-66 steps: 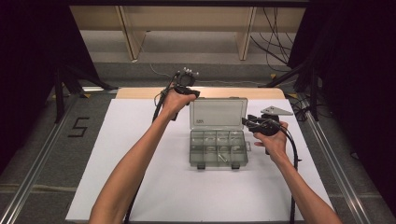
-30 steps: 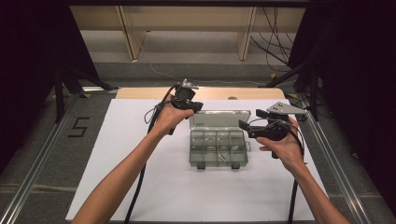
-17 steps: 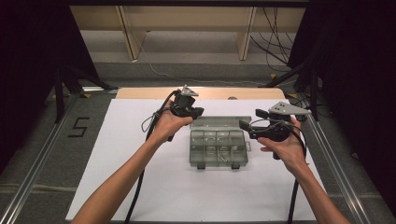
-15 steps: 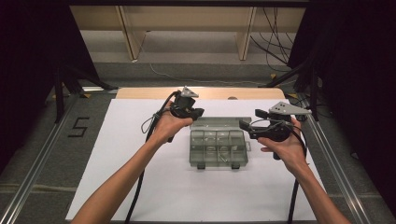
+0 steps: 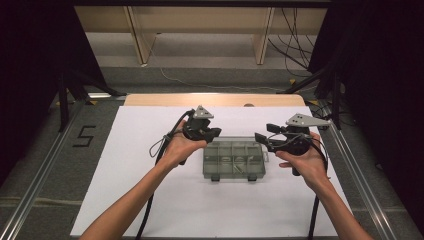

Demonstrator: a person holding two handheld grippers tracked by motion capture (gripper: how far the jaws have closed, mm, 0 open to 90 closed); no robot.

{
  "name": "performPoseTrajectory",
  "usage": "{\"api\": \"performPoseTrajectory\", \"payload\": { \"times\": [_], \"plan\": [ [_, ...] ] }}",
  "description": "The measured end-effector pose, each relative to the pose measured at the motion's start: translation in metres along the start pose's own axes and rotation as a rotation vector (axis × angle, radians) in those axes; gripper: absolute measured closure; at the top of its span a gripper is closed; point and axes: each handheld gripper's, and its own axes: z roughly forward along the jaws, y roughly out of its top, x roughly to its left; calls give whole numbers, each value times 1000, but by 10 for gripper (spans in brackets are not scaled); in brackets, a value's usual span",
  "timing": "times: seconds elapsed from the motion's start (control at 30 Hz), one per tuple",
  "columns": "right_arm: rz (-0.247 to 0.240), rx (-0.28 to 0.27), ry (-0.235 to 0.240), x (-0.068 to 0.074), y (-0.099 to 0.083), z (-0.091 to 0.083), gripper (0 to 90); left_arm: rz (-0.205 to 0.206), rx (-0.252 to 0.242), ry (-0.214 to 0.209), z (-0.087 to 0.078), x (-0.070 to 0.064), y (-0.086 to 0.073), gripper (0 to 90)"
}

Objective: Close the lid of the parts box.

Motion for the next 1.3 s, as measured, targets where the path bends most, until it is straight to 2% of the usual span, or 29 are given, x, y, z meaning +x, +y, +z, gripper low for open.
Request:
{"api": "performPoseTrajectory", "payload": {
  "times": [0.1,0.13,0.17,0.23,0.27,0.3,0.4,0.47,0.57,0.73,0.83,0.87,0.9,1.07,1.17,1.27,1.3],
  "plan": [
    [-25,17,6,0,-5,1,492,-15,-22,-2,-1,-5,-7,894],
    [-37,29,13,0,-6,1,523,-10,-14,-16,-2,-5,-9,894],
    [-39,41,18,0,-7,0,539,-13,-27,-7,-3,-7,-12,894],
    [-48,37,33,1,-10,1,592,-7,-33,-23,-5,-10,-18,894],
    [-56,57,34,1,-12,0,615,-12,-49,-31,-5,-12,-21,894],
    [-58,69,49,1,-13,0,641,1,-44,-27,-6,-13,-24,894],
    [-52,81,49,1,-20,1,701,9,-37,-23,-7,-15,-31,894],
    [-62,116,66,0,-24,0,739,18,-28,-18,-8,-16,-36,894],
    [-88,127,50,-1,-31,0,798,20,-21,-17,-7,-16,-43,894],
    [-109,152,56,-2,-40,-1,873,19,-20,-16,-9,-14,-55,894],
    [-137,181,53,-1,-43,0,900,20,-9,-8,-12,-12,-62,894],
    [-148,182,47,-1,-45,0,900,5,-10,-18,-12,-12,-65,894],
    [-157,191,55,-1,-46,1,900,11,-4,-22,-13,-12,-67,894],
    [-162,227,60,-2,-53,4,900,12,14,-11,-13,-13,-76,894],
    [-173,232,48,-4,-56,5,900,14,21,-18,-12,-14,-78,894],
    [-155,248,51,-6,-58,5,900,1,26,-37,-10,-15,-79,894],
    [-165,246,41,-7,-58,5,900,4,31,-31,-10,-15,-79,894]
  ]
}}
